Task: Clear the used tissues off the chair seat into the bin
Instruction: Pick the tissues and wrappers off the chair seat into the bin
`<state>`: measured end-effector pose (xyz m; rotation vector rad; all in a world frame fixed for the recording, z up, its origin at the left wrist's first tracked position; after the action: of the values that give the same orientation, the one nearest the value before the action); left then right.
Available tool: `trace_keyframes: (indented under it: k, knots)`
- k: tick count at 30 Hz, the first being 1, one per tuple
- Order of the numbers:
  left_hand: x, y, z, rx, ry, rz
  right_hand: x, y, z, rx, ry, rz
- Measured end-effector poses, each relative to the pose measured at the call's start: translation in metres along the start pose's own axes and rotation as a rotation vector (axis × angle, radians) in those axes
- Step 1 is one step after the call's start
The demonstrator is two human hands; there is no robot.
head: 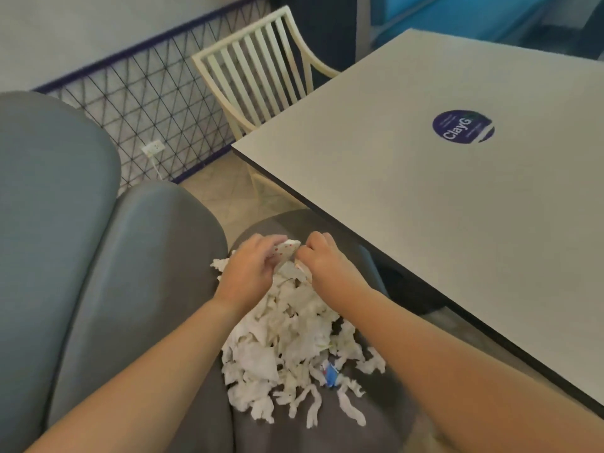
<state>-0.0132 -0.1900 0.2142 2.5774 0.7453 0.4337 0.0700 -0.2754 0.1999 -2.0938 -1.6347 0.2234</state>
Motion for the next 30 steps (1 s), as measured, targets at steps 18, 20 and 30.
trace_keyframes:
  k: [18, 20, 30]
  knots:
    - [-0.139, 0.307, 0.168, -0.106, -0.652, 0.451, -0.383, 0.108, -0.109, -0.022, 0.044, 0.510]
    - [-0.151, 0.330, 0.191, -0.100, -0.720, 0.490, -0.424, 0.124, -0.106, -0.025, 0.023, 0.608]
    - [-0.189, 0.384, 0.286, -0.107, -0.932, 0.478, -0.522, 0.177, -0.072, -0.033, -0.059, 0.907]
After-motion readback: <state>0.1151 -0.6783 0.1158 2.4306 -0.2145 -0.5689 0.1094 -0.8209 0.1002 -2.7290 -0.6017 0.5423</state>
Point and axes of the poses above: each hand's wrist, its own x-axis towards the middle knuckle, its own z-axis out of the palm, y = z × x, the point moved 7 cm from there along x, towards the middle knuckle, and after that the axes turned 1 degree about x, right-handed, at the moved point
